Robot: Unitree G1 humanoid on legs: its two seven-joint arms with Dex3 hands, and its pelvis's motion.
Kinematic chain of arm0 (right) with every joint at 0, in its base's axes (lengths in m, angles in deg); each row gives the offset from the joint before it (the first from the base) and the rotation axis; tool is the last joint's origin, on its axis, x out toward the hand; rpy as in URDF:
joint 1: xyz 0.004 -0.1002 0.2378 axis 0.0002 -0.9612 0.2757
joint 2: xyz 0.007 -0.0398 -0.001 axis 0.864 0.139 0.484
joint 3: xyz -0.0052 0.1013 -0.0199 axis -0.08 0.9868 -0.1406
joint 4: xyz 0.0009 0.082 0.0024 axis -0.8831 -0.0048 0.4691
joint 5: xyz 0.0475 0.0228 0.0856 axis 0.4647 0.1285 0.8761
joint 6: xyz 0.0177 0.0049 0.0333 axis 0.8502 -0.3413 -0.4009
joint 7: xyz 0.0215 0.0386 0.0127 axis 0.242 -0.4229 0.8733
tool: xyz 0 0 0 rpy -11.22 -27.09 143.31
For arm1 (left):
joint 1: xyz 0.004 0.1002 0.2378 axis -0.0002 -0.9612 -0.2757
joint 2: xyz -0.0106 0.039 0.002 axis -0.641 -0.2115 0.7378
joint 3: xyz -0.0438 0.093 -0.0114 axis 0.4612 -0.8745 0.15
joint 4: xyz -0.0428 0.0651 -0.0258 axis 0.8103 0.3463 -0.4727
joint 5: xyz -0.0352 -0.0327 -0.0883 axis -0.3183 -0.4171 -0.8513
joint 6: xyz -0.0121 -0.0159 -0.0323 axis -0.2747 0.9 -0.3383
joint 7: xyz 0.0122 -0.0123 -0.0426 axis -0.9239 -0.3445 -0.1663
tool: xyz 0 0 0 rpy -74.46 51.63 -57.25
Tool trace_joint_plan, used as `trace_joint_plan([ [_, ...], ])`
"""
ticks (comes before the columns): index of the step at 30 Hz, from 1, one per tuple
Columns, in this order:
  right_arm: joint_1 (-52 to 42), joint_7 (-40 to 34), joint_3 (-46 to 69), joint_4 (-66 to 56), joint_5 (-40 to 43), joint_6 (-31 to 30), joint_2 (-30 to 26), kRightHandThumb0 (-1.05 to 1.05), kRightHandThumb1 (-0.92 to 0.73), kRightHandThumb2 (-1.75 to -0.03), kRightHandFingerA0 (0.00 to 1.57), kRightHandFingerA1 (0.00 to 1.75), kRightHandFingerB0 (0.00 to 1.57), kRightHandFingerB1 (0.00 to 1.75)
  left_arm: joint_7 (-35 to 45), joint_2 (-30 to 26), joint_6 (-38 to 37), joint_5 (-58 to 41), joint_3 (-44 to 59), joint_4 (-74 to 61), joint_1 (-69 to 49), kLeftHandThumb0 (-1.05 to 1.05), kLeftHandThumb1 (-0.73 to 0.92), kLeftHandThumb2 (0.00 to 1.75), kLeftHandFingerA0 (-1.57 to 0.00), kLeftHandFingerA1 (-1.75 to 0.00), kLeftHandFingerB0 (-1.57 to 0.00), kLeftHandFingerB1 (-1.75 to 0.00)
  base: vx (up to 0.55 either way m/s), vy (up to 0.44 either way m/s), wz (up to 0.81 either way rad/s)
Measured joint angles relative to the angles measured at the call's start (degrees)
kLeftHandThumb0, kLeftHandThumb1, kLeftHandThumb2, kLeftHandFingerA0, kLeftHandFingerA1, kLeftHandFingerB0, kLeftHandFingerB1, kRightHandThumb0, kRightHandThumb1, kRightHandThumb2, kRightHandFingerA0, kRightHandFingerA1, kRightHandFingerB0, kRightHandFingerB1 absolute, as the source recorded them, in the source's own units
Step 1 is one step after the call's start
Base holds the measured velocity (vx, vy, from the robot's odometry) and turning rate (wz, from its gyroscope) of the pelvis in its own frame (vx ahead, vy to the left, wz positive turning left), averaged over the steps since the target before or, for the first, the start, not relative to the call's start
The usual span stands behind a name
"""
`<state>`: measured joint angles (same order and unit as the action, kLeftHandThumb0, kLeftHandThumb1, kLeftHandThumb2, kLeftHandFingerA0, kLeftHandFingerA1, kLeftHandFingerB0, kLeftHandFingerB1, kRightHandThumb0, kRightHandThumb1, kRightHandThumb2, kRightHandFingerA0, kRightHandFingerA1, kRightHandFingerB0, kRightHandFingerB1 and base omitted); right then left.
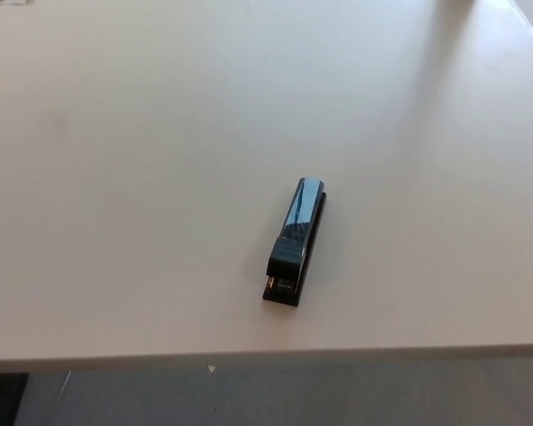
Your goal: The robot uses its right hand to press on the stapler that is in the middle of the desk
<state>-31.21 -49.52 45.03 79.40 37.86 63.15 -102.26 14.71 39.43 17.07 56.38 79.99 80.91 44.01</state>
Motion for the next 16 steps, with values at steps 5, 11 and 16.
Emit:
trace_joint_plan([
  [5, 0.78, 0.72, 0.92, 0.69, -1.77, -3.00, -0.70, -0.92, -0.60, -1.01, 0.03, 0.30, 0.11, 0.36, -1.79, -0.53, 2.12, 2.56, 0.38, 1.49, 1.13, -0.77, 0.68, 1.05, -0.05, -0.45, -0.07, -0.40, 0.00, 0.000, 0.00],
  [11, 0.85, 1.19, 2.06, 0.75, -3.30, -4.67, -0.82, -0.92, -0.60, -1.01, 0.03, 0.30, 0.11, 0.36, -2.55, -0.54, 3.24, 4.41, 1.42, 1.65, 1.35, -0.77, 0.68, 1.05, -0.05, -0.45, -0.07, -0.40, 0.00, 0.000, 0.00],
  [16, 0.89, 1.38, 2.80, 0.74, -4.23, -5.28, -0.82, -0.92, -0.60, -1.01, 0.03, 0.30, 0.11, 0.36, -2.86, -0.54, 3.55, 5.50, 2.52, 1.64, 1.35, -0.77, 0.68, 1.05, -0.05, -0.45, -0.07, -0.40, 0.00, 0.000, 0.00],
])
